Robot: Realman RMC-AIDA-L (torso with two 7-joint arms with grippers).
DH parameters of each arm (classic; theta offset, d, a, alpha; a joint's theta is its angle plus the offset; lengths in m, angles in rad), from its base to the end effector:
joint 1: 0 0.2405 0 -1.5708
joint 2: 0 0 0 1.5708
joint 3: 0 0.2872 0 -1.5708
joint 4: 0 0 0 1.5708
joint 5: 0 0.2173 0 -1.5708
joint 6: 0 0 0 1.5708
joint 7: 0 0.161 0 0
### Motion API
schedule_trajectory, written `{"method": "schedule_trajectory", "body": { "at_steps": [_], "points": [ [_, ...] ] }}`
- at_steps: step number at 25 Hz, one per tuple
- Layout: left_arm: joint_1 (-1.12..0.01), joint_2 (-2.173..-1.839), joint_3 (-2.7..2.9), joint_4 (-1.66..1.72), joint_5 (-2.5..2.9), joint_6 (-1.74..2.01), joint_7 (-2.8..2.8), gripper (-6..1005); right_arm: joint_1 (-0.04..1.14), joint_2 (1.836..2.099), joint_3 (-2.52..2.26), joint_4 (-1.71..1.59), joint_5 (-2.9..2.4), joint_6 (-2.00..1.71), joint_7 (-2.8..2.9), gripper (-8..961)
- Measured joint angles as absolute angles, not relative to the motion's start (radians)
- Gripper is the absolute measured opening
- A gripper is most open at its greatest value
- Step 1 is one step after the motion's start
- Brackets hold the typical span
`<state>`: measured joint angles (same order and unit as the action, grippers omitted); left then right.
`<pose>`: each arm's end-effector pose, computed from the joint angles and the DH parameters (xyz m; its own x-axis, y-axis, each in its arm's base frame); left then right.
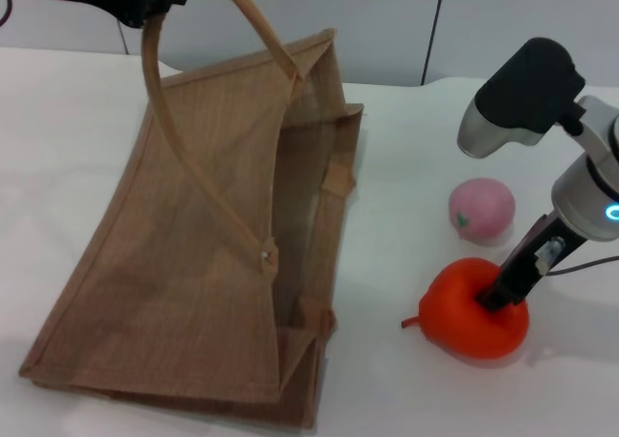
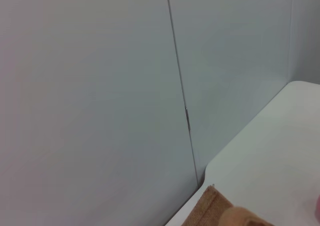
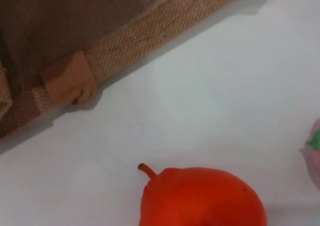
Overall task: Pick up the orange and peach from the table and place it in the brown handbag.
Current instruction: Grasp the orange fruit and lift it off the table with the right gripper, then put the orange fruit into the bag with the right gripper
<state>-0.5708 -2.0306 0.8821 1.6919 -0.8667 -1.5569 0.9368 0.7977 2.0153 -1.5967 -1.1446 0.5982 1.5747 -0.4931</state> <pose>-0.1556 0.4041 0.1253 0.9354 0.2594 0.2404 0.3533 -0.7138 -0.6047 0.1855 0.3904 -0.0588 0.6915 -0.5809 0.4294 -0.4508 -0.8115 -0.3718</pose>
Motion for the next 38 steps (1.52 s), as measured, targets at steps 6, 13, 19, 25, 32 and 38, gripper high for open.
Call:
{"method": "schedule_trajectory", "body": {
  "at_steps": [6,13,19,25,32,38],
  "points": [
    [-0.570,-2.029,0.879,1.692,-0.867,-1.557,0.943,113,0.797,2.011,-1.593,-1.192,0.596,1.589,-0.492,334],
    [-0.568,-2.029,0.876,1.692,-0.867,-1.557,0.961,113,0.770,2.019,-1.520,-1.358,0.536,1.680,-0.485,281],
    [-0.575,-2.031,0.881,1.692,-0.876,-1.548,0.961,113,0.767,2.019,-1.504,-1.527,0.544,1.725,-0.452,224],
    [-0.610,-2.032,0.922,1.691,-0.897,-1.544,0.957,114,0.782,2.022,-1.531,-1.589,0.635,1.684,-0.434,189],
    [-0.626,-2.032,0.920,1.695,-0.999,-1.543,0.959,114,0.801,2.022,-1.562,-1.484,0.671,1.537,-0.439,159],
    [-0.642,-2.033,0.928,1.700,-1.030,-1.548,0.960,114,0.820,2.022,-1.601,-1.377,0.715,1.419,-0.452,103]
  ]
}}
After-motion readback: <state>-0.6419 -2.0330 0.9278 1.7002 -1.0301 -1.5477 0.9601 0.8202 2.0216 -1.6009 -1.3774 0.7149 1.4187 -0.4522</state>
